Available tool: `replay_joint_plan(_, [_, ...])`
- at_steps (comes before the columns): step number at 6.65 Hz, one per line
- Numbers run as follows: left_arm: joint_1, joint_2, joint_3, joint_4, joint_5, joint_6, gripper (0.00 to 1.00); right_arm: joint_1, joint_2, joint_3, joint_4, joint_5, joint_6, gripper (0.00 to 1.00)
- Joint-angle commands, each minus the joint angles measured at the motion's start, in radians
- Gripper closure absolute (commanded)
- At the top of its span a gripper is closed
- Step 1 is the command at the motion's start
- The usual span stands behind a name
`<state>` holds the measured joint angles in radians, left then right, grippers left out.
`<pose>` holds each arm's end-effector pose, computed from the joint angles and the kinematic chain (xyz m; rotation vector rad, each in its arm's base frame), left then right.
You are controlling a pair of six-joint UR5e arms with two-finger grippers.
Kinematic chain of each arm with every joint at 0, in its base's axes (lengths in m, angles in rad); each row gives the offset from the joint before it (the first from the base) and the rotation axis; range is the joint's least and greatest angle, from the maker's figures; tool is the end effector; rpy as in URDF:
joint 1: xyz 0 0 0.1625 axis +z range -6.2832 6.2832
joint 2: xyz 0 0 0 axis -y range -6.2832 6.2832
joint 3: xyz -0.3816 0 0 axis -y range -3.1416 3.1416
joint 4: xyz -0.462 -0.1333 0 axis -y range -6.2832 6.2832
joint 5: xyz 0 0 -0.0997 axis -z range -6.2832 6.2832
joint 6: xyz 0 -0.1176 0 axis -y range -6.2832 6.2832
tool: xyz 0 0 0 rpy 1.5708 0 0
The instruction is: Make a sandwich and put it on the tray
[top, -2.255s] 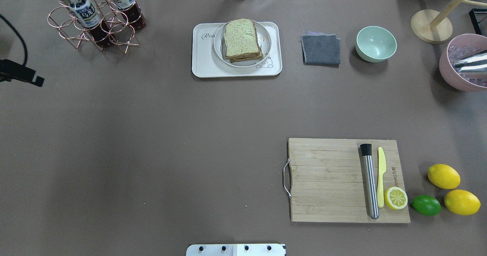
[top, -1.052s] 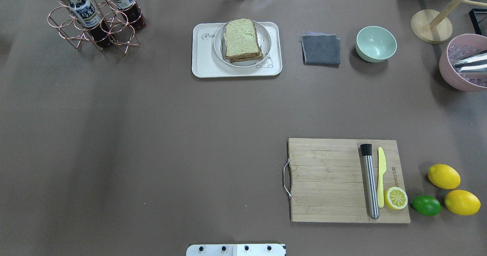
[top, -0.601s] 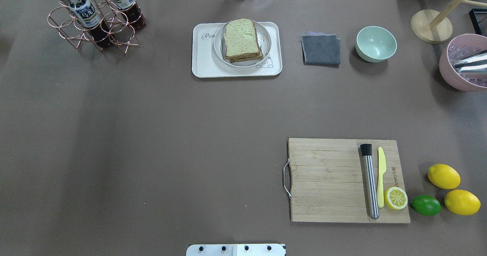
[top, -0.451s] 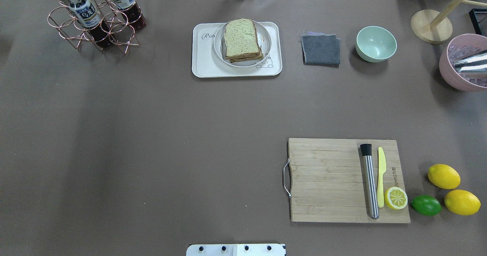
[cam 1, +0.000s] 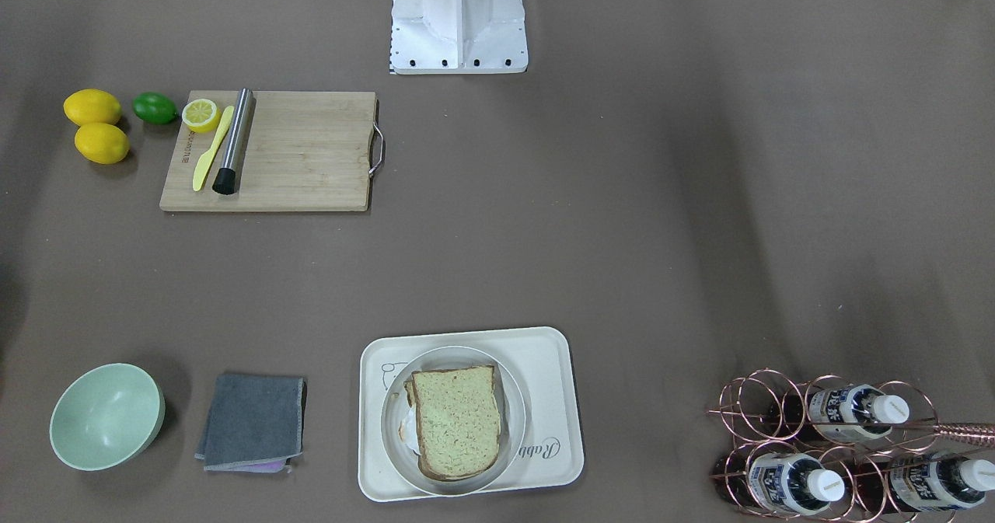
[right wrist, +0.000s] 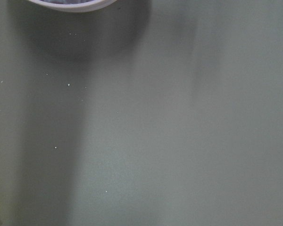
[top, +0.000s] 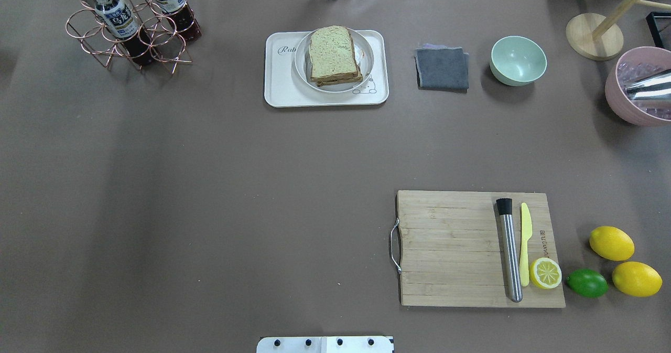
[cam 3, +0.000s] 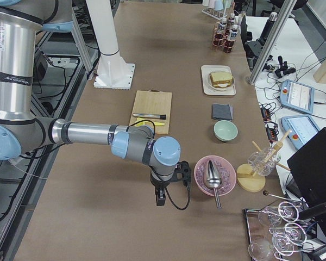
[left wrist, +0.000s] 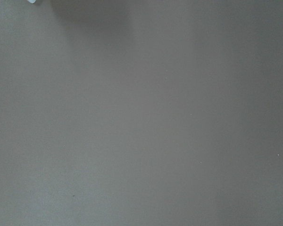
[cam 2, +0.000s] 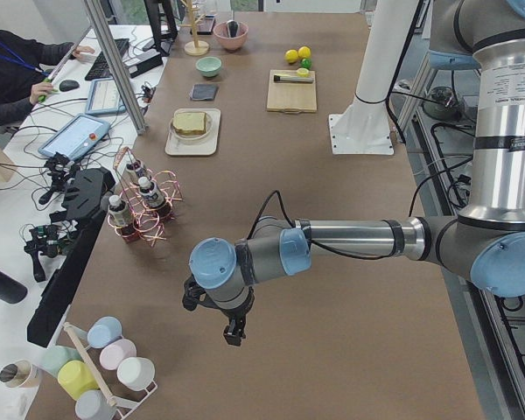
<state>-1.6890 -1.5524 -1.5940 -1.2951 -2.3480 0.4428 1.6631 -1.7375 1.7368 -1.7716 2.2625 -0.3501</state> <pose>-0.1128 -0.5189 0.6493 -0.0333 0.8144 0.2012 0.1021 -0.4708 0.6478 -0.0375 -0.7158 -0.1770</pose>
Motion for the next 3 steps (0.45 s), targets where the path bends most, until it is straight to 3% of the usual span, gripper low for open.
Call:
replay_joint_plan(1, [0.002, 0.000, 0.000, -0.003, -0.001, -0.001, 0.01, 0.000, -0.002, -0.005, 0.000, -0.001, 0.002, 0.00])
replay_joint_plan(3, [0.002, -0.003, -0.007, -0.003, 0.004, 0.002, 0.01, 0.000, 0.001, -0.005, 0.000, 0.002, 0.005, 0.00])
